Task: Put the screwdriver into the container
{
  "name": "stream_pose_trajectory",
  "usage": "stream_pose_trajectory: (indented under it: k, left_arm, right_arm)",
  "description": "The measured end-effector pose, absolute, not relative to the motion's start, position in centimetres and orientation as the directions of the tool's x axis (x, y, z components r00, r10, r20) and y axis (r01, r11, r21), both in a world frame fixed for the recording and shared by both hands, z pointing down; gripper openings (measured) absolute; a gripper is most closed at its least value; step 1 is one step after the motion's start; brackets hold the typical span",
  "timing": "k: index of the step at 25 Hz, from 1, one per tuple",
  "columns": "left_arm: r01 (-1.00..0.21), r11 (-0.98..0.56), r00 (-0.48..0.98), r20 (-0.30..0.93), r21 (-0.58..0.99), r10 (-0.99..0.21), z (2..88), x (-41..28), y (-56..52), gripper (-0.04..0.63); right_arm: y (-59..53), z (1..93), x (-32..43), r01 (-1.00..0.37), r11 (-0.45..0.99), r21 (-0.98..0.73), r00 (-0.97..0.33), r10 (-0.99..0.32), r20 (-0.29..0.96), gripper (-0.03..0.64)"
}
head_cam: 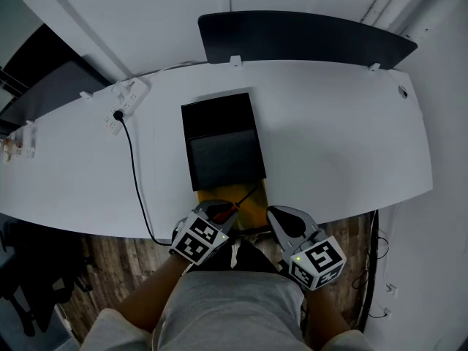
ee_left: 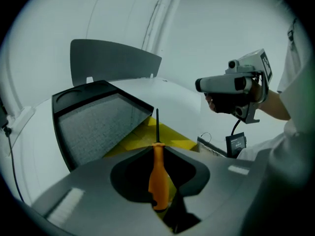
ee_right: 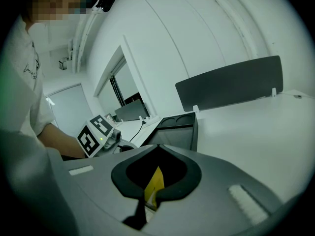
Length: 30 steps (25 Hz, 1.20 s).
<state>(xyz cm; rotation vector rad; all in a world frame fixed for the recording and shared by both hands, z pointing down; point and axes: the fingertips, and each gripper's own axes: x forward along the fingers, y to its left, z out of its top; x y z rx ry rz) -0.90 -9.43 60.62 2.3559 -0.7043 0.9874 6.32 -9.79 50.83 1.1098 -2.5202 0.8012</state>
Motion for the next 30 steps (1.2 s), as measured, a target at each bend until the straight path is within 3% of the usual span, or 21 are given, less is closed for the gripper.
stream_pose_trajectory:
  k: [14, 30]
  left_arm:
    - [-0.611, -0.757, 0.524, 0.835, 0.231, -0.168, 64.2, -0.3, -8.9, 0.069]
    - [-0.614, -0.771, 0.416, 0.899, 0.170, -0.134, 66.1, 0.2, -9.3, 0.069]
  right_arm:
    - [-9.7, 51.0, 6.8, -0.740, 0.555, -0.380, -0.672, -0.587, 0.452, 0.014]
    - [-9.6, 51.7, 7.0, -0.733, 0.553, -0.396, -0.680, -0.578, 0.451, 0.014]
